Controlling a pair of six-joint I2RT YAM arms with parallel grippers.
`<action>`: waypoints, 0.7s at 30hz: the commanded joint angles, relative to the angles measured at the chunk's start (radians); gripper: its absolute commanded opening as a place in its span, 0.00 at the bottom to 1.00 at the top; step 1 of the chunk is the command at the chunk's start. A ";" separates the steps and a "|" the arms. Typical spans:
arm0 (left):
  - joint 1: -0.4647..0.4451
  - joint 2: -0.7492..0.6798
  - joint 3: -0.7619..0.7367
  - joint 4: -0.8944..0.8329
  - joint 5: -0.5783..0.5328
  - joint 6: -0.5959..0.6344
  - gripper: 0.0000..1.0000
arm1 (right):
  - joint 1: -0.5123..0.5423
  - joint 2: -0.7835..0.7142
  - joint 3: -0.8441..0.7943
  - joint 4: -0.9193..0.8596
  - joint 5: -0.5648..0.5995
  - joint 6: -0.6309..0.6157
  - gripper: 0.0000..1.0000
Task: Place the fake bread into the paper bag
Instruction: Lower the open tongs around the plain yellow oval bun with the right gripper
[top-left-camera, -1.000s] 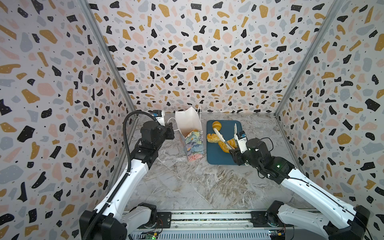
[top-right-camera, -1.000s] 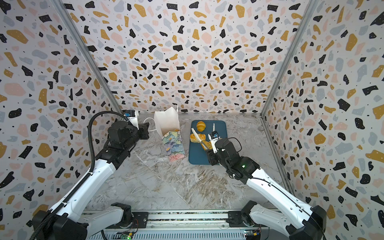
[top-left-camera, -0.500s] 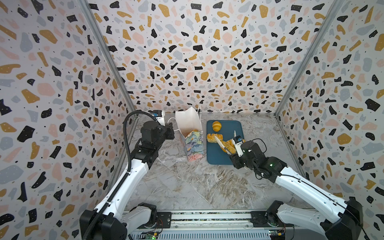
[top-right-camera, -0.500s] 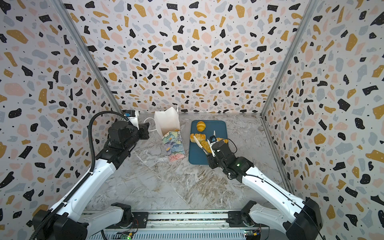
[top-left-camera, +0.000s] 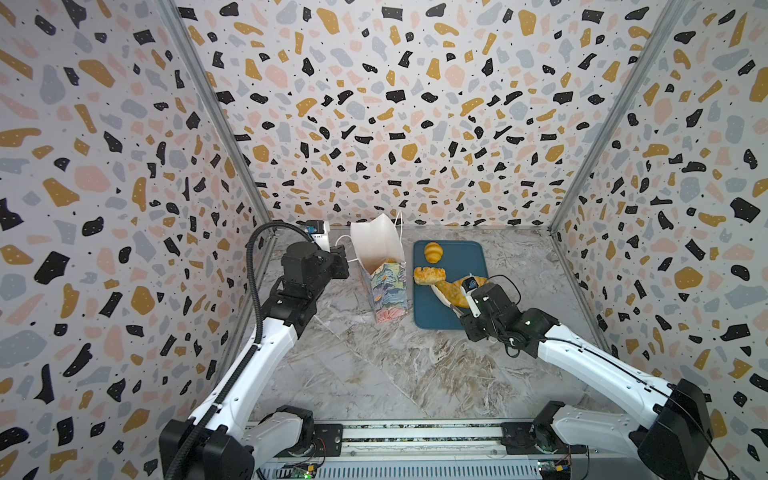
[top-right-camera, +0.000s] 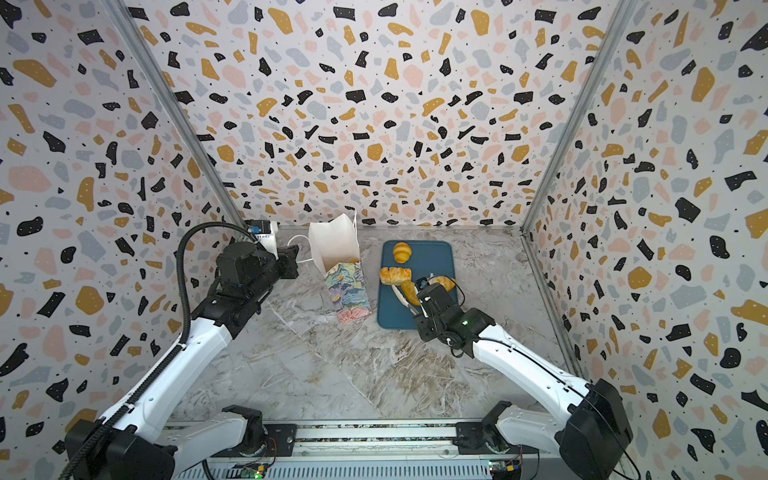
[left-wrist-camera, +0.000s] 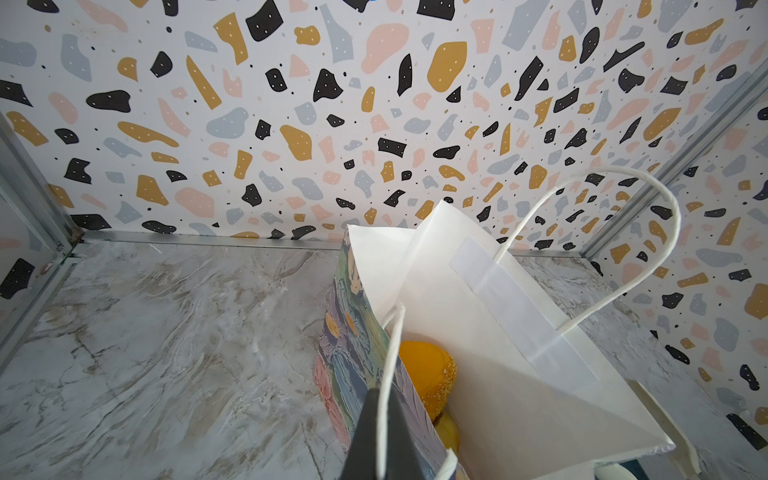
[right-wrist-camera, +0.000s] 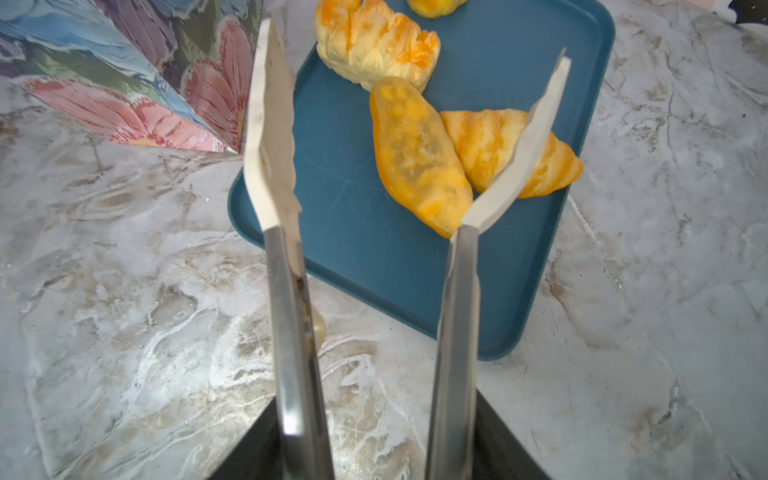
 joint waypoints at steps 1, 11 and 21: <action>-0.005 -0.001 0.000 0.009 -0.003 0.010 0.00 | -0.005 0.007 0.009 -0.026 0.014 -0.013 0.58; -0.007 0.001 0.000 0.009 -0.008 0.012 0.00 | -0.011 0.064 0.025 -0.058 0.017 -0.023 0.58; -0.008 0.000 -0.001 0.010 -0.007 0.012 0.00 | -0.013 0.128 0.064 -0.085 0.029 -0.034 0.57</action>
